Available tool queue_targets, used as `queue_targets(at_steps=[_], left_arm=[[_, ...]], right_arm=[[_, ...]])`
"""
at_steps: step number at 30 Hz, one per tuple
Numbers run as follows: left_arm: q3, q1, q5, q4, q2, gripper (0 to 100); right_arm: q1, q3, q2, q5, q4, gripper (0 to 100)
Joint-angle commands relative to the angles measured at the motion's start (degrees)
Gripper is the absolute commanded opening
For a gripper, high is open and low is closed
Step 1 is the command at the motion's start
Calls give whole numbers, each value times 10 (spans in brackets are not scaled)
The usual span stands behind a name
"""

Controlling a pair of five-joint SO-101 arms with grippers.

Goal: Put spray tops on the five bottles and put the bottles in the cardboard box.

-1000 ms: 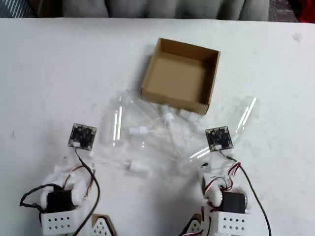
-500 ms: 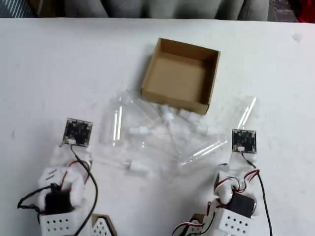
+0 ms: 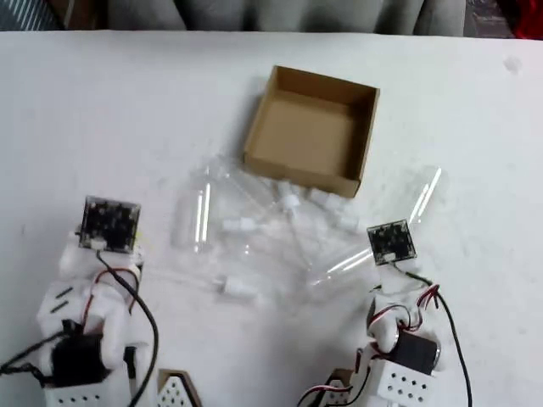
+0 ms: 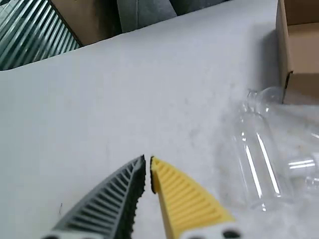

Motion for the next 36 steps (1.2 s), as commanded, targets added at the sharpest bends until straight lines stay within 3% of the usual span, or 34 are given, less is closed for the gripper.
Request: queue_targets(at_steps=[1,7,13,17,22,33,36], left_arm=[[-139,32,59,13,187,21],[-233,101,123,13,368,31],[-271,156,202,8,478,196],[-298,177,229,-4,541,207],[-342,180,256,-33,639,211],[-477,153,237,-32,862,213],[-506,143,237,-32,909,259]], right_arm=[[-4,4,-4,-1,2,173],[-4,4,-4,0,2,173],[-4,4,-4,0,2,173],[-4,4,-4,0,2,173],[-4,4,-4,0,2,173],[-4,4,-4,0,2,173],[-4,4,-4,0,2,173]])
